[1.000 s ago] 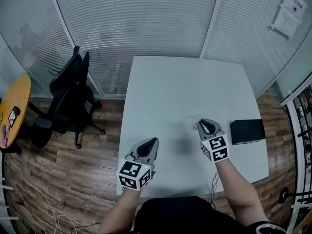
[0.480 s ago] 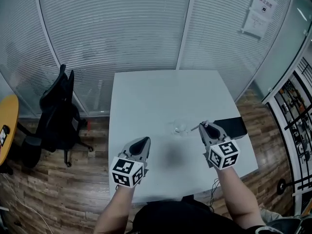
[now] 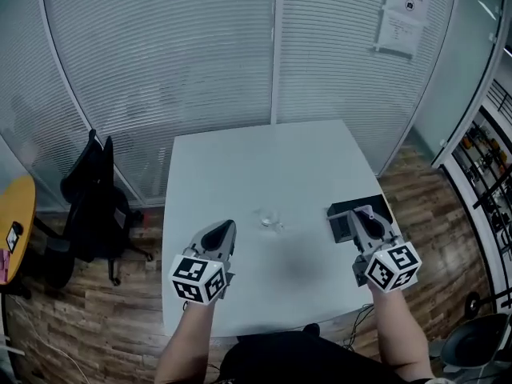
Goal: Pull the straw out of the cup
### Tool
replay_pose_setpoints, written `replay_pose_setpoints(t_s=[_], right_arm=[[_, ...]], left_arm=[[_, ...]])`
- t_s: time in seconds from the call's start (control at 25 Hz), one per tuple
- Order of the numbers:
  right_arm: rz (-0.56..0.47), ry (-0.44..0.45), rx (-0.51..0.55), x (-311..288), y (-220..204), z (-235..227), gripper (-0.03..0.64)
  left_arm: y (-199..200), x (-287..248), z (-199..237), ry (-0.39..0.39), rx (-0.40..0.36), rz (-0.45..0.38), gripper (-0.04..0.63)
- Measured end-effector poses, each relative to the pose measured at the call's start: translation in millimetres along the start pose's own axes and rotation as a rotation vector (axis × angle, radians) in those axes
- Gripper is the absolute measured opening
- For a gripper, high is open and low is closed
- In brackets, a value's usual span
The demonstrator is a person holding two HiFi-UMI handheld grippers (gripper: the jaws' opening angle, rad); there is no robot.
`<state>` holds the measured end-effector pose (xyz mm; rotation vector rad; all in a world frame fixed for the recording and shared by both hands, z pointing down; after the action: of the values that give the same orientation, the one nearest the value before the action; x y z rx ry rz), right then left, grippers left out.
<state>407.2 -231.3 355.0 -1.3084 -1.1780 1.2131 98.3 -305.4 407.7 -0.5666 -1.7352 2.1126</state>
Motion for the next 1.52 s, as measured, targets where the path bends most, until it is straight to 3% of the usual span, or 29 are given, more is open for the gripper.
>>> replay_pose_setpoints(t_s=[0.28,0.52,0.92,1.52], right_arm=[[-0.027,-0.027,0.000,31.1,3.7,-71.8,0.035],[-0.038,-0.047,-0.012,41.3,1.7,-98.9,0.031],[-0.036,-0.001,0.012,40.9,3.6,-81.0,0.027],[-0.044,0.023,0.079,32.6,14.9,-32.9,0.027]], left_arm=[[7.6,-25.2,-24.4,0.052,-0.013,0.003,0.009],[-1.4,-38.6,-43.0,0.042,-0.020,0.025,0.009],[-1.0,-32.9,-51.8,0.033,-0.035,0.030,0.009],[7.2,-10.2,-31.9,0.015,-0.059,0.016,0.009]])
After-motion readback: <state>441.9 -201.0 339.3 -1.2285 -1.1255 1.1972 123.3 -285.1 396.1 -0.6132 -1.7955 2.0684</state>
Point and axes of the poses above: the fingertips, and each gripper's own axes: x backward along the fingers, z to its left, y out of its top, the point moved 4 cm from there along x, backward along the fingers, and after that the axes turned 15 degrees about -y, right-handed, at the moved point
